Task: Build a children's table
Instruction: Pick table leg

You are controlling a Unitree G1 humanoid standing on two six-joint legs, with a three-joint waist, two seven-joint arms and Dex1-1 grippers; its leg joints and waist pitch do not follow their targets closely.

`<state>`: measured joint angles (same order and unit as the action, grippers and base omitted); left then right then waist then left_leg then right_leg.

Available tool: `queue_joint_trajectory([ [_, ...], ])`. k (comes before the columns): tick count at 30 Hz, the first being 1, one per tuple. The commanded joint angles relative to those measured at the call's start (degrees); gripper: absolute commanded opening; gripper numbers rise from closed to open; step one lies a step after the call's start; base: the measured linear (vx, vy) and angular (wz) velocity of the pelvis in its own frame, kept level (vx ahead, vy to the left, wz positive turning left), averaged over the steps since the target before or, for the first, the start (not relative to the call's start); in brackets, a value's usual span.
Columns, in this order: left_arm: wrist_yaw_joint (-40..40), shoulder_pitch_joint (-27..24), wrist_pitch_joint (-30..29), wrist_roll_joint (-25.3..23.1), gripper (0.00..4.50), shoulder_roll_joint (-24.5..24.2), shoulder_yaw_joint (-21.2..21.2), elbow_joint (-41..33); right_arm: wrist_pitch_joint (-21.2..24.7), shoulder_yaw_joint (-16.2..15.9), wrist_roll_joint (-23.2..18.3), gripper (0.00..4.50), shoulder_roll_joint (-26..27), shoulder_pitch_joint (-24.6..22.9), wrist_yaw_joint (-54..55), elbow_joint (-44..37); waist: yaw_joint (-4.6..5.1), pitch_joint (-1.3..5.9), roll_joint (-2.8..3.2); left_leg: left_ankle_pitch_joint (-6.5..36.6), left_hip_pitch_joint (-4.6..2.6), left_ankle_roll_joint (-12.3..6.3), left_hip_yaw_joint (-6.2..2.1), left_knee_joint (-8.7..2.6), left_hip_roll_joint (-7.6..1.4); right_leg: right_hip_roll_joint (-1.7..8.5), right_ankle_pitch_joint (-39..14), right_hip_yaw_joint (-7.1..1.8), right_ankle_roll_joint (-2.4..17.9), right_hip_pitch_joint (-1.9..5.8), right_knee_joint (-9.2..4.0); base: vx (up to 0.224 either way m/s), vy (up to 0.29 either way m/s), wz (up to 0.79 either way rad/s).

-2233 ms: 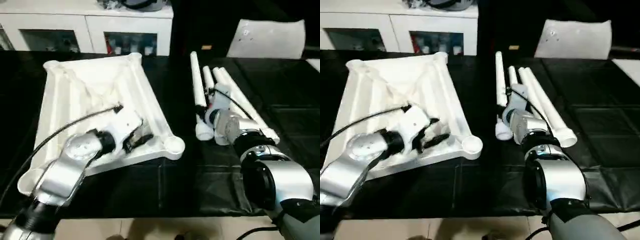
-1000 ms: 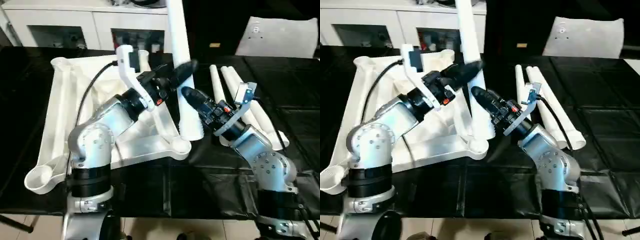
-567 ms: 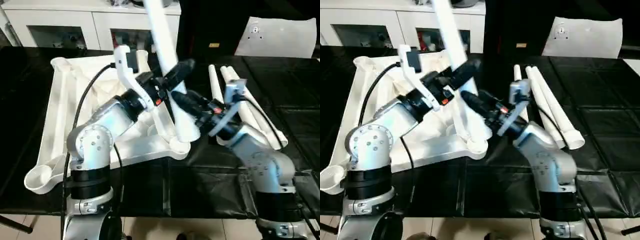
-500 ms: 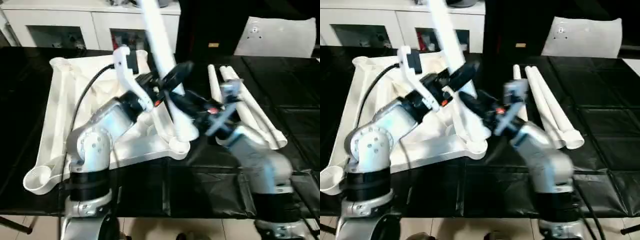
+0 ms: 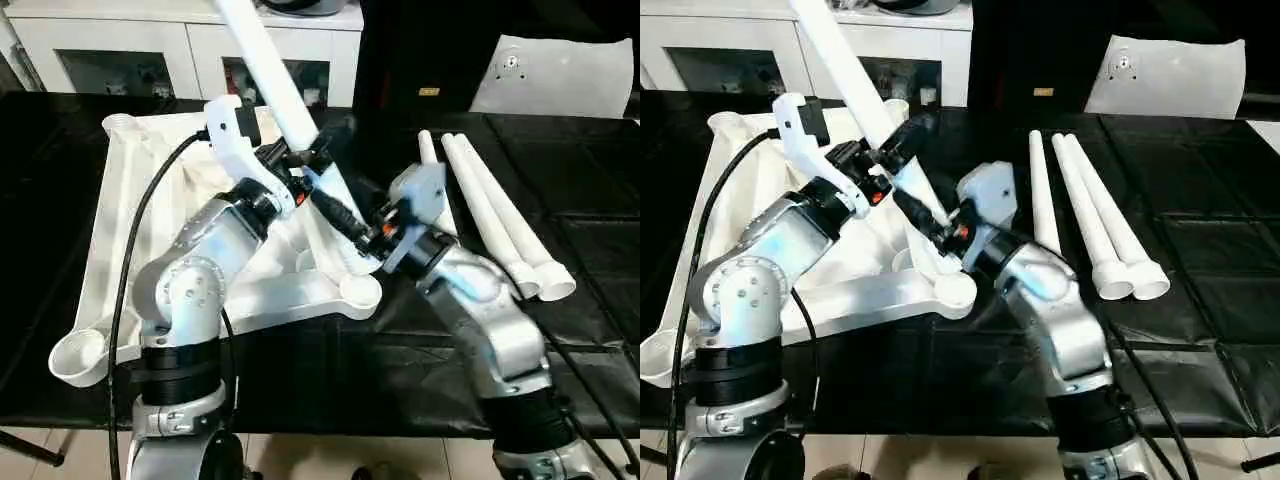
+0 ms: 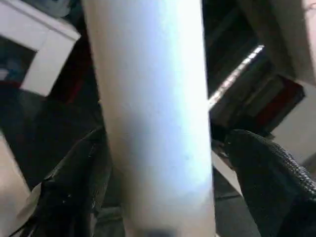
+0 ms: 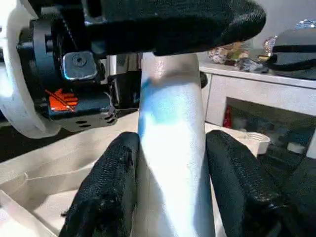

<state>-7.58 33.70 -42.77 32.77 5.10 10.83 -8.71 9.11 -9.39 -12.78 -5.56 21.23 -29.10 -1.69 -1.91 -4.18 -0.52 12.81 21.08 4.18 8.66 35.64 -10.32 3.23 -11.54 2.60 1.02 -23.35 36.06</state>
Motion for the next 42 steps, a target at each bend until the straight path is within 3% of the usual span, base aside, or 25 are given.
queue_joint_trajectory([
  [1, 3.40, 0.38, -0.92, -1.42, 3.62, 0.85, -0.36, -0.49, -1.57, 0.22, 0.45, 1.78, 0.10, -0.13, 0.30, -0.37, 0.08, 4.50, -0.07, -0.09, 0.27, -3.53, 0.00, -3.61, -1.80, 3.57, -1.21, -2.69, 11.87, 4.18, -3.78, 0.000, 0.000, 0.00],
  [7, 3.52, 0.98, 4.94, -0.89, 3.24, 3.17, 0.11, -0.72, -3.01, 0.22, 0.68, 1.78, 0.55, -0.27, 0.32, 0.52, 0.01, 4.55, -0.17, -0.40, 0.38, -4.31, -0.04, -3.54, -1.80, 3.65, -0.23, -2.70, 12.47, 4.28, -3.82, 0.000, 0.000, 0.00],
  [15, 0.93, 0.18, 2.41, -0.77, 2.69, 0.49, -1.81, -0.81, -2.91, 0.67, -0.11, 1.78, 0.21, -0.36, -0.23, 0.34, 0.10, 4.59, -0.03, -0.43, 0.23, -4.24, -0.02, -3.47, -1.79, 3.54, 0.02, -2.66, 12.40, 4.18, -3.61, 0.000, 0.000, 0.00],
  [18, 1.01, -0.24, -0.57, 4.00, 2.49, 1.35, 0.47, -1.02, -2.49, 0.92, -0.37, 1.78, -0.08, -0.44, -0.30, 0.06, 0.04, 4.63, 0.22, -0.72, 0.20, -3.97, 0.02, -3.35, -1.69, 3.54, 1.00, -2.70, 13.17, 4.21, -3.46, 0.000, 0.000, 0.00],
  [25, 0.76, -0.58, -1.27, 7.51, 1.92, 2.38, 1.84, -0.83, -2.51, 0.82, -0.33, 1.78, -0.51, -0.86, -0.49, -0.54, 0.11, 4.68, 0.25, 0.10, 0.18, -4.22, -0.02, -3.40, -1.74, 3.44, 0.79, -2.63, 13.32, 4.30, -3.56, 0.000, 0.000, 0.00],
  [31, 3.24, -0.18, -2.86, 13.17, 1.86, 4.69, 4.85, -0.76, -2.54, 0.91, -0.44, 1.78, -0.49, -0.62, -0.23, -0.42, 0.10, 4.68, 0.21, -0.15, 0.21, -4.28, -0.04, -3.36, -1.75, 3.44, 1.00, -2.61, 13.39, 4.34, -3.49, 0.000, 0.000, 0.00],
  [32, 3.84, 0.11, -2.72, 13.71, 1.86, 4.66, 5.69, 0.01, -2.59, 0.86, -0.33, 1.78, -0.38, -0.24, -0.24, -0.01, 0.14, 4.68, -0.23, -0.35, 0.24, -4.56, 0.03, -3.36, -1.71, 3.41, 1.11, -2.62, 13.38, 4.37, -3.54, 0.000, 0.000, 0.00],
  [34, 4.20, 0.25, -2.61, 13.93, 1.86, 4.87, 6.39, 0.42, -2.50, 0.85, -0.33, 1.78, -0.35, -0.03, -0.30, 0.09, 0.07, 4.69, -0.06, -0.58, 0.22, -4.68, 0.02, -3.30, -1.65, 3.42, 1.00, -2.62, 13.29, 4.35, -3.50, 0.000, 0.000, 0.00],
  [35, 4.34, 0.29, -2.62, 14.02, 1.86, 5.06, 6.62, 0.41, -2.40, 0.88, -0.40, 1.78, -0.37, -0.01, -0.35, 0.00, 0.09, 4.68, -0.20, -0.64, 0.22, -4.82, 0.05, -3.31, -1.66, 3.41, 0.64, -2.62, 13.14, 4.34, -3.52, 0.000, 0.000, 0.00],
  [36, 4.63, 0.50, -2.82, 14.35, 1.86, 5.21, 7.09, 0.36, -2.32, 0.89, -0.38, 1.78, -0.43, 0.24, -0.49, 0.06, 0.18, 4.69, -0.76, -0.71, 0.27, -5.01, 0.12, -3.30, -1.70, 3.38, 0.30, -2.62, 12.88, 4.36, -3.59, 0.000, 0.000, 0.00],
  [37, 4.63, 0.50, -2.82, 14.35, 1.86, 5.21, 7.09, 0.36, -2.32, 0.89, -0.38, 1.78, -0.43, 0.24, -0.49, 0.06, 0.07, 4.70, -0.51, -0.85, 0.26, -4.97, 0.07, -3.29, -1.71, 3.46, 0.28, -2.63, 12.89, 4.39, -3.43, 0.000, 0.000, 0.00],
  [39, 3.74, 0.42, -2.15, 12.58, 1.86, 4.10, 5.89, -0.07, -2.56, 0.87, 0.04, 1.78, -0.55, 0.82, -0.52, 0.74, 0.04, 4.65, -0.82, -1.02, 0.27, -5.22, 0.11, -3.30, -1.71, 3.50, -0.55, -2.62, 12.44, 4.29, -3.52, 0.000, 0.000, 0.00],
  [42, 2.77, 0.02, -1.04, 9.33, 1.86, 2.14, 3.47, -0.69, -2.30, 1.04, -0.63, 1.78, -0.46, 1.08, -1.20, 1.21, 0.04, 4.63, -0.75, -0.87, 0.22, -5.26, 0.08, -3.34, -1.76, 3.51, -1.75, -2.59, 11.84, 4.15, -3.64, 0.000, 0.000, 0.00],
])
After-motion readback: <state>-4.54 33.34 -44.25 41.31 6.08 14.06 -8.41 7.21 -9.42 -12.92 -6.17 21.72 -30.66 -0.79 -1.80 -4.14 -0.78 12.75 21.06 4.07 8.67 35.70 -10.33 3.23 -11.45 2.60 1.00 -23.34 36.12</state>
